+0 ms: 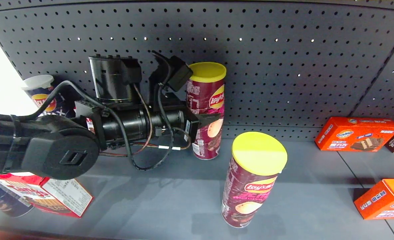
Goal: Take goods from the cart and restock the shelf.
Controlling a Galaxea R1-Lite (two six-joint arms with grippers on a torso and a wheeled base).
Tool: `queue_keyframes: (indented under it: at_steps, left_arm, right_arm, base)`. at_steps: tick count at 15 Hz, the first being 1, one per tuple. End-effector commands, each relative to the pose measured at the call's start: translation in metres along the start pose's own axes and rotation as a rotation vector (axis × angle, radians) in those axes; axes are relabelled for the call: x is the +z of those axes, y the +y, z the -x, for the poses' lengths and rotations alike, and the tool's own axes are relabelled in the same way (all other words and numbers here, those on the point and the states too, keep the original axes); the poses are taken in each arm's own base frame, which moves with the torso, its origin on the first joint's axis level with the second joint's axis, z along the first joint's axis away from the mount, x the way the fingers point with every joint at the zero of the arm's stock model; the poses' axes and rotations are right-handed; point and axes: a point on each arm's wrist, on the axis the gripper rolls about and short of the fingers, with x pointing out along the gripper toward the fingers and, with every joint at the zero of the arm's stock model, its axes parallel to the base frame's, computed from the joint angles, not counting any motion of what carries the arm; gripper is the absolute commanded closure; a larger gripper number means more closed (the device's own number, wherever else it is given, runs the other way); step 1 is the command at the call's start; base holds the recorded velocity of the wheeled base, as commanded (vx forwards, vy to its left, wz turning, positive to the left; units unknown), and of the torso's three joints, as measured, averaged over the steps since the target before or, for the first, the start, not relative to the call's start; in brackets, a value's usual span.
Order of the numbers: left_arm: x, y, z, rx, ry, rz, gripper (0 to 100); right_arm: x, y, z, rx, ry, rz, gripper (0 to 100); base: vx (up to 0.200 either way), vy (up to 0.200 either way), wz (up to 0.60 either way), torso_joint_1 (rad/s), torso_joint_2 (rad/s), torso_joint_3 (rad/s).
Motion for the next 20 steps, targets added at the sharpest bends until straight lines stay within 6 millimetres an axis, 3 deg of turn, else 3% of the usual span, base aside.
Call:
queue_keyframes:
  at_steps: [1, 10, 20]
  left_arm:
    - [-0.015, 0.005, -0.013, -0.012, 0.017, 0.010, 100]
    - [-0.027, 0.016, -0.048, -0.031, -0.017, -0.009, 100]
    - [-0.033, 0.018, -0.061, -0.084, -0.040, -0.043, 100]
  right_arm:
    - [0.000, 0.000, 0.000, 0.001, 0.003, 0.001, 0]
    - [0.000, 0.000, 0.000, 0.001, 0.003, 0.001, 0]
    - [0.000, 0.000, 0.000, 0.001, 0.003, 0.001, 0]
  base:
    - [0.000, 0.000, 0.00, 0.000, 0.00, 0.000]
    - [0.000, 0.000, 0.00, 0.000, 0.00, 0.000]
    - [0.000, 0.000, 0.00, 0.000, 0.00, 0.000]
